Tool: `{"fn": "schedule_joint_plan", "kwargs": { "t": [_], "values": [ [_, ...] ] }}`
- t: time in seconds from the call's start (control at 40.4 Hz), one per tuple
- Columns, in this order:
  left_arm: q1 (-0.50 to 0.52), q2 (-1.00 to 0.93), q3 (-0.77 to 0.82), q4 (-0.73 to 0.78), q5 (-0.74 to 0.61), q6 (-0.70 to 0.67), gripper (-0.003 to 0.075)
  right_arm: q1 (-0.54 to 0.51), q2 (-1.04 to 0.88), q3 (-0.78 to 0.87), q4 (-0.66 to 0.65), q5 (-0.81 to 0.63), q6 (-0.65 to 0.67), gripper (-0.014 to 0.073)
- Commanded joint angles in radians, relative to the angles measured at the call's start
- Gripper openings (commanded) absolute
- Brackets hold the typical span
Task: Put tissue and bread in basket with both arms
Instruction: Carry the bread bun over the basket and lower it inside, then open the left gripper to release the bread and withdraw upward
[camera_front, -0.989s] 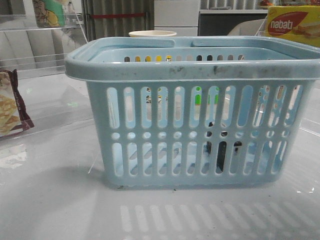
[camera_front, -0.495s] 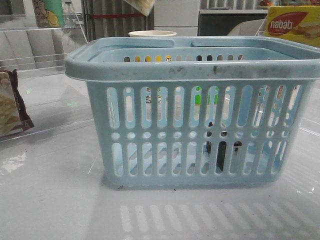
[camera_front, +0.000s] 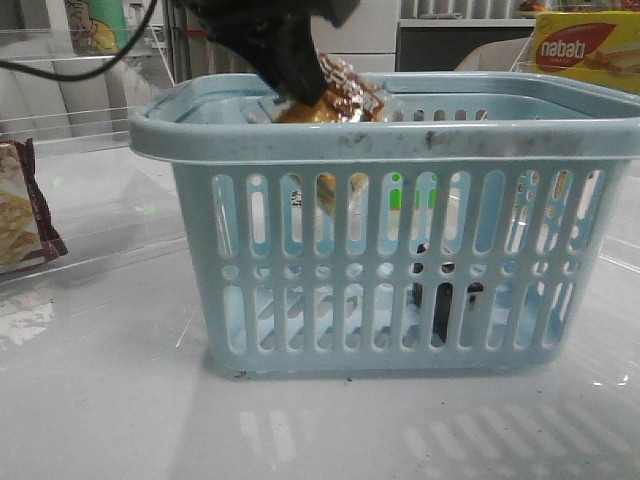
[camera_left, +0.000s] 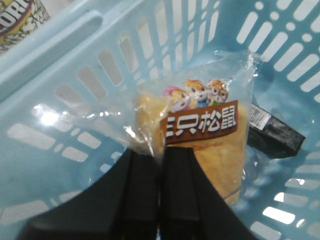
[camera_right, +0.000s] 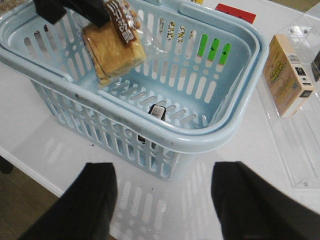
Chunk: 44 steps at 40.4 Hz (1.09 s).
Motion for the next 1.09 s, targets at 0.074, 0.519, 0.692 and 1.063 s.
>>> {"fn": "schedule_joint_plan", "kwargs": {
  "t": [0.074,0.519,0.692,1.063],
  "values": [
    [-0.008,-0.027,-0.029,-0.010,-0.093,0.001,0.0347,0.000,0.001,-0.027,-0.002,-0.080,-0.006,0.0519],
    [-0.006,-0.154,-0.129,0.006,0.003,0.001,0.0454,0.000,0.001,-0.027,-0.002,-0.080,-0.006,0.0519],
    [-0.006,-0.294,-0.114,0.010,0.009,0.001,0.0454,0.000,0.001,-0.027,-0.002,-0.080,-0.006,0.0519],
    [-0.006,-0.641,0.212,-0.032,-0.043,0.001,0.0454,0.000,0.001,-0.027,-0.002,-0.080,-0.006,0.0519]
  ]
}}
